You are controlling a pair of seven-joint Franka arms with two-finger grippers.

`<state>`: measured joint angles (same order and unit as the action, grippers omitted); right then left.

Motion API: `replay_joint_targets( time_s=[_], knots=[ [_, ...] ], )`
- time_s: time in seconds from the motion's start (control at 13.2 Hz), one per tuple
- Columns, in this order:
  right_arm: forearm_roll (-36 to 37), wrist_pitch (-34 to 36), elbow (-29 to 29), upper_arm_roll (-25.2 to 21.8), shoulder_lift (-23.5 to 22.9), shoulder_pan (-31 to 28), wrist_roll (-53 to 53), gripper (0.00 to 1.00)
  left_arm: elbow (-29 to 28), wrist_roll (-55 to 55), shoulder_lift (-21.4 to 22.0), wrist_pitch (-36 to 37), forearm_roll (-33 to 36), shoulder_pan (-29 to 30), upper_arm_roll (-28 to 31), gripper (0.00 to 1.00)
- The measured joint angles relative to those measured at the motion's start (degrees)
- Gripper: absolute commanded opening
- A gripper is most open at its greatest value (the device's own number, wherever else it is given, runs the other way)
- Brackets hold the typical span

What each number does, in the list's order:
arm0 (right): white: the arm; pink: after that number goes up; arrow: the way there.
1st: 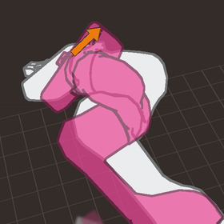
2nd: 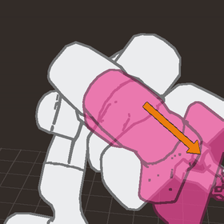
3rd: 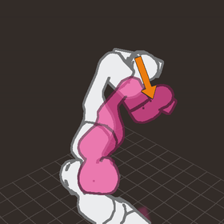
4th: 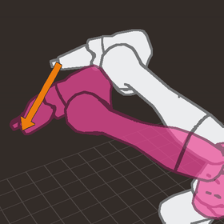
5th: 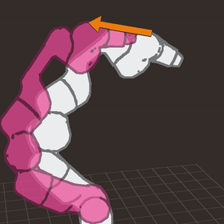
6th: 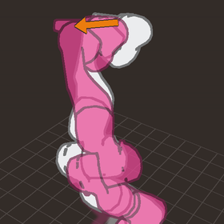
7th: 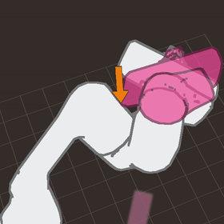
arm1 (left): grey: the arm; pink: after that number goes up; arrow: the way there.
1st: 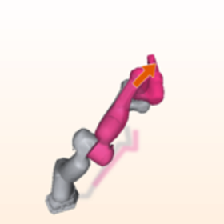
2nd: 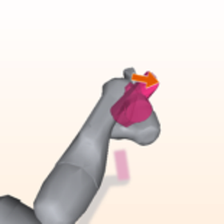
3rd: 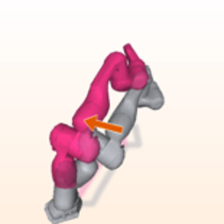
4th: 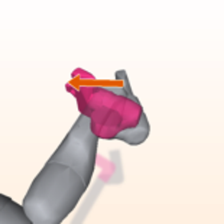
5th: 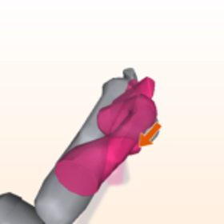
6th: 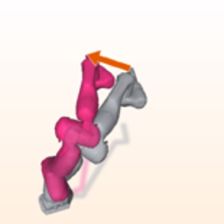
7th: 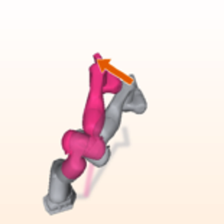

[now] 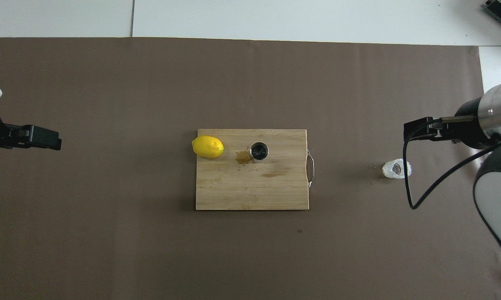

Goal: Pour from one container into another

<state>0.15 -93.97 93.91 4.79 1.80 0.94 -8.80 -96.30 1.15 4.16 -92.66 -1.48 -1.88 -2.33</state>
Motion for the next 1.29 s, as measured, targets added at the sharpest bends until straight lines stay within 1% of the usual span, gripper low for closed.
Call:
replay_joint_targets(
  time_s=[0.45, 0.91, 1.29],
  knots=[
    [0.00, 1.97, 0.05, -0.16, -0.13, -0.61, 0.00, 1.00, 0.00, 0.00, 0.00, 0.00, 0.00, 0.00, 0.00, 1.00],
    [0.00, 2.15, 0.50, -0.33, -0.13, -1.29, 0.00, 1.00, 0.00, 0.00, 0.00, 0.00, 0.00, 0.00, 0.00, 1.00],
    [0.00, 2.31, 1.13, -4.01, -0.12, 0.86, 0.00, 1.00, 0.00, 0.00, 0.00, 0.00, 0.00, 0.00, 0.00, 1.00]
  ],
)
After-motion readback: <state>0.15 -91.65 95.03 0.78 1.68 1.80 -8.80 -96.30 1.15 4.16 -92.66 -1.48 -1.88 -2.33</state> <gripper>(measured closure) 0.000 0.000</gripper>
